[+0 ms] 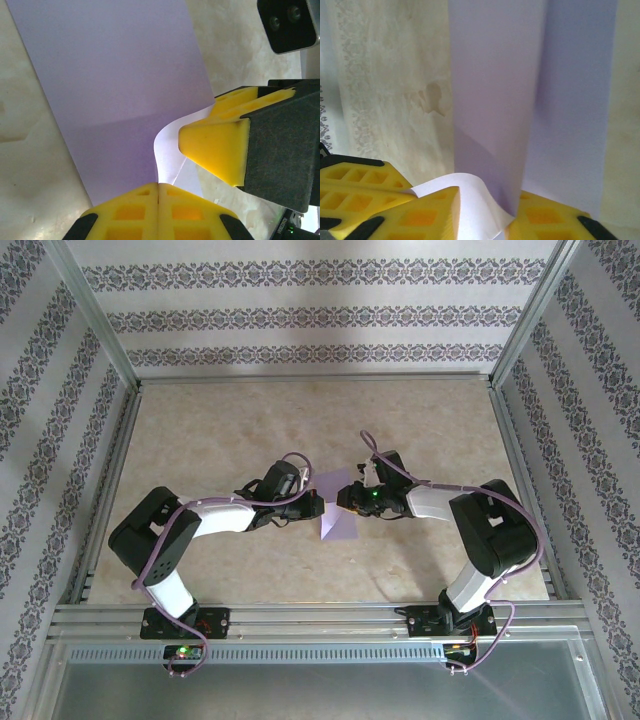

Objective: Fold a paper plane with a square sheet of paper (fold left side to right side)
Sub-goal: Turn over the paper at the center of the table.

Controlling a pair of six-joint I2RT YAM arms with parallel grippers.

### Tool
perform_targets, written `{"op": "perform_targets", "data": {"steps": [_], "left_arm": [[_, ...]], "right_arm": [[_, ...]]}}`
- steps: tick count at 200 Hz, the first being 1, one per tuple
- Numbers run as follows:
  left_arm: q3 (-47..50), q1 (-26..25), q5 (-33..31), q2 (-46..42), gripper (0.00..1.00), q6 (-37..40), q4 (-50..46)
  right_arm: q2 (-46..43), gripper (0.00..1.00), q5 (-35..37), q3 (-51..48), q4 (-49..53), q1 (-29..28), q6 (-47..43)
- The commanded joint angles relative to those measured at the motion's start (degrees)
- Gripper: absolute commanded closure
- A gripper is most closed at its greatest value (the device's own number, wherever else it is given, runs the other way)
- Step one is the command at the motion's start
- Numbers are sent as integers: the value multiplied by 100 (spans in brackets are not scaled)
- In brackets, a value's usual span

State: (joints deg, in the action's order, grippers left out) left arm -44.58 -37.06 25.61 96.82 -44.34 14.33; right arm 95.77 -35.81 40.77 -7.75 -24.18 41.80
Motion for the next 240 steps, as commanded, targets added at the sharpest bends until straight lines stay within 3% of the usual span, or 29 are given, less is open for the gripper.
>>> {"op": "perform_targets", "data": {"steps": [1, 45, 86, 113, 121, 168, 209, 240], "left_arm": [[19, 22, -101, 17, 89, 65, -113], [166, 35, -469, -475, 63, 152, -382], [627, 257, -859, -1778, 32, -9, -513], [992, 556, -693, -2703, 11, -422, -191], [1082, 650, -591, -2942, 0, -588, 10], [1071, 849, -243, -3478, 0, -1341, 1130], [474, 827, 683, -2699, 1, -1862, 2403], [157, 677, 954, -2102, 4, -2036, 2880]], "right_arm": [[23, 75, 140, 115, -35, -42, -67], [-138, 93, 214, 163, 31, -26, -137], [-850, 99, 209, 212, 90, 199, -277], [-1559, 100, 7, 212, -82, 544, -267], [-1761, 100, -76, 219, -150, 652, -244], [-2633, 100, -628, 445, -770, 1027, 186], [-2849, 100, -879, 640, -1448, 906, 833], [-2837, 100, -833, 790, -1453, 599, 908]]}}
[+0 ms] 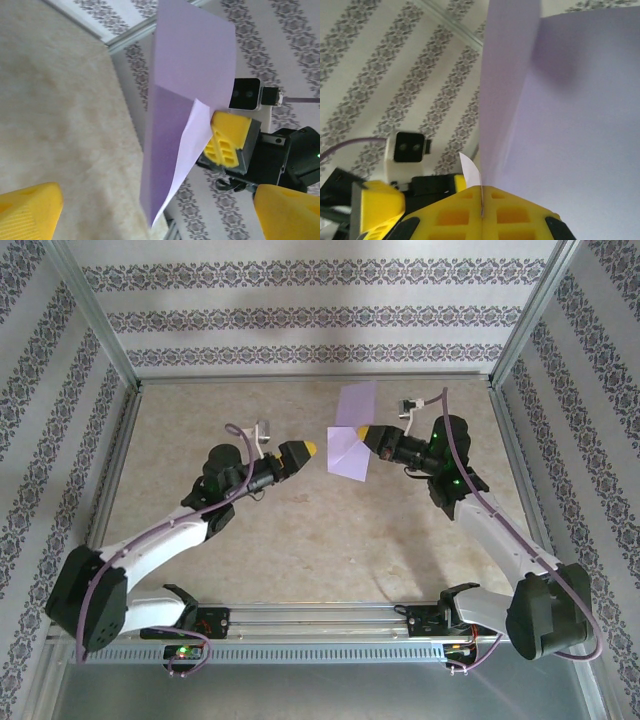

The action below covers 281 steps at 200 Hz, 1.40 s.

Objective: Fold a paper plane with a square sheet of paper (fold left side to right side)
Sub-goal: Turn over the paper at the center of the table.

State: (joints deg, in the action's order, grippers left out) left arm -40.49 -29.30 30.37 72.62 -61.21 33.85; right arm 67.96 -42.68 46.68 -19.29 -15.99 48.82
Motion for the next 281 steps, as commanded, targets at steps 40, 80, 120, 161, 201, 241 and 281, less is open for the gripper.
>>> {"op": "perform_targets", "data": {"steps": [40, 80, 120, 161, 201, 241, 281], "left_arm": [[-318, -234, 651, 912, 14, -800, 1899], [-403, -261, 819, 1063, 32, -771, 1834], [-300, -262, 804, 1009, 58, -816, 1978], [-328, -261, 769, 971, 72, -722, 1809], [-323, -263, 761, 945, 81, -706, 1753], [-328, -261, 709, 827, 93, -520, 1397], [-549, -261, 484, 356, 97, 364, -366]], "right_arm": [[46, 100, -75, 215, -383, -464, 321], [107, 99, 78, 143, -341, -493, 311], [203, 99, 137, 17, -334, -475, 313], [193, 95, 158, -62, -318, -423, 297], [103, 86, 163, -157, -293, -335, 312], [-65, 73, 154, -261, -161, -184, 222], [-457, 63, 410, -314, 935, 105, -470]]}}
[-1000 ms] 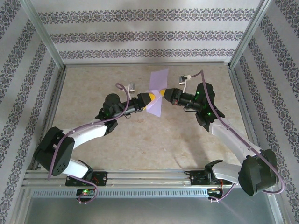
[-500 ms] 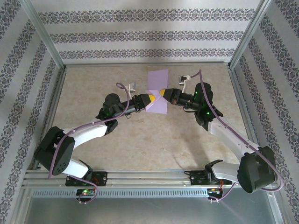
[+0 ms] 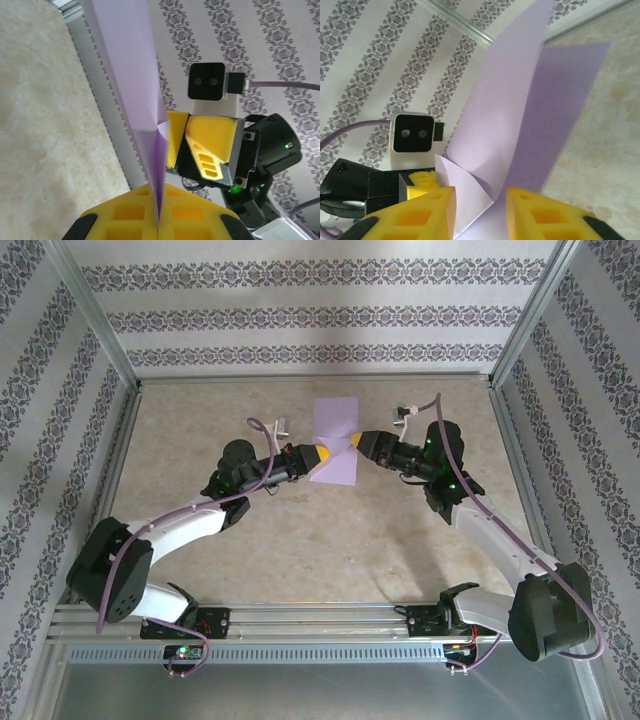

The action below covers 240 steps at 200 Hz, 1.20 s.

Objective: Fold a paper plane with a square sheet of paper (fold left side to right side)
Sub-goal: Turn over the paper at the center of the table.

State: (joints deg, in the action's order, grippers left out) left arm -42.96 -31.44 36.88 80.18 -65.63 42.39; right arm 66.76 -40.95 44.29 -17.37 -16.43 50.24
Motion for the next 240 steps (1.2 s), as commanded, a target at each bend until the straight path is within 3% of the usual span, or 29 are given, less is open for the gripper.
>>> {"op": "perform_targets", "data": {"steps": [1, 32, 76, 117, 145, 183, 240], "left_arm": [[-314, -46, -179, -417, 97, 845, -1293], [-963, -108, -925, -895, 98, 2253, -4177], [-2433, -728, -3404, -748, 100, 3764, -7924], [-3793, -1839, -6151, 309, 100, 4040, -10017], [-4693, -2437, -7417, 1409, 100, 3795, -11196], [-5386, -2800, -7889, 2687, 100, 3229, -12000], [-5626, -2999, -7306, 3947, 100, 2489, -11763]], "right_arm": [[-351, 63, 254, -73, 791, 153, -651], [-782, 58, 1178, 22, 2370, 327, -1660], [-1021, 54, 2832, 93, 4029, 606, -2578], [-905, 36, 3424, -43, 4371, 831, -3206], [-875, 22, 3511, -133, 4359, 1010, -3241], [-938, 15, 3318, -262, 4259, 1329, -3117], [-1195, 6, 3070, -360, 4297, 1587, -3140]]}}
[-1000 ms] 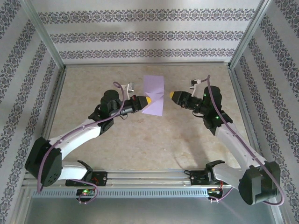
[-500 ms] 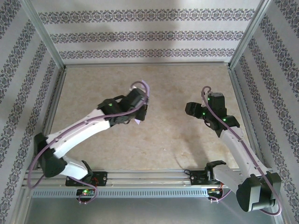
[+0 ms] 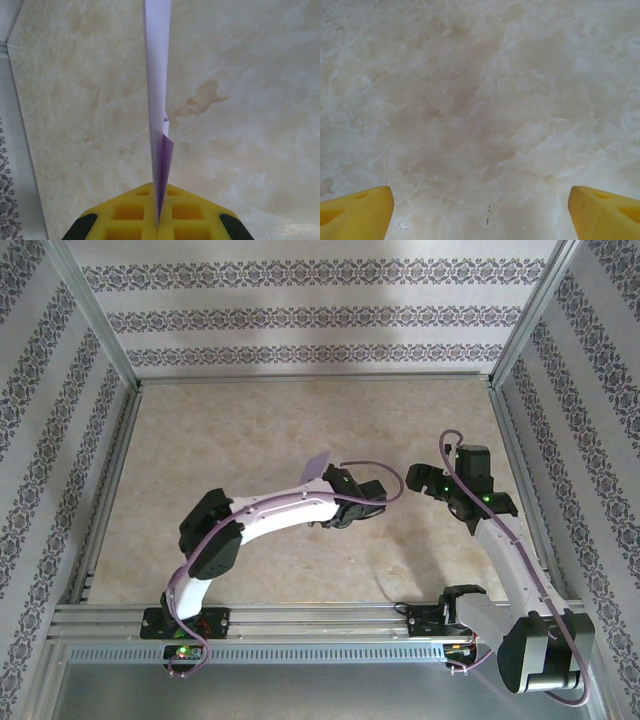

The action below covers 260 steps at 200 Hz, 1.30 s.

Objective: Fold a paper plane with a square sheet of paper (fold left side to right side)
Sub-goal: Turn over the paper at the center of the table.

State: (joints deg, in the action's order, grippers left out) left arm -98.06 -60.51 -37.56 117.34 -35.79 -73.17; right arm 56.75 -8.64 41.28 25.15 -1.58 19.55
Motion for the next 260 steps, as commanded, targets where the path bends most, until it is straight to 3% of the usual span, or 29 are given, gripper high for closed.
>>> {"op": "perform_targets", "data": {"steps": [1, 68, 92, 138, 156, 191, 225, 260], "left_arm": [[-108, -92, 163, 239, 100, -497, -180], [346, 47, 1868, 419, 100, -732, 1562], [451, 156, 2258, 366, 90, -744, 1947], [770, 449, 3275, 37, 51, -772, 3111], [1026, 560, 3671, -272, 41, -778, 3780], [1940, 930, 4346, -1154, 37, -895, 5159], [3184, 1488, 4780, -2281, 35, -1045, 6397], [4584, 2057, 4738, -3527, 30, -1001, 7448]], "right_arm": [[-197, 6, -162, -58, 49, 109, -73], [-351, 2, -500, -85, 61, 325, -22], [-308, 2, -657, -67, 65, 359, 4], [-83, 3, -1214, 31, 102, 439, 122], [16, 5, -1466, 120, 174, 459, 185], [256, 15, -2025, 281, 204, 475, 365], [572, 31, -2686, 305, 92, 458, 774], [862, 45, -2836, 176, -150, 119, 1229]]}}
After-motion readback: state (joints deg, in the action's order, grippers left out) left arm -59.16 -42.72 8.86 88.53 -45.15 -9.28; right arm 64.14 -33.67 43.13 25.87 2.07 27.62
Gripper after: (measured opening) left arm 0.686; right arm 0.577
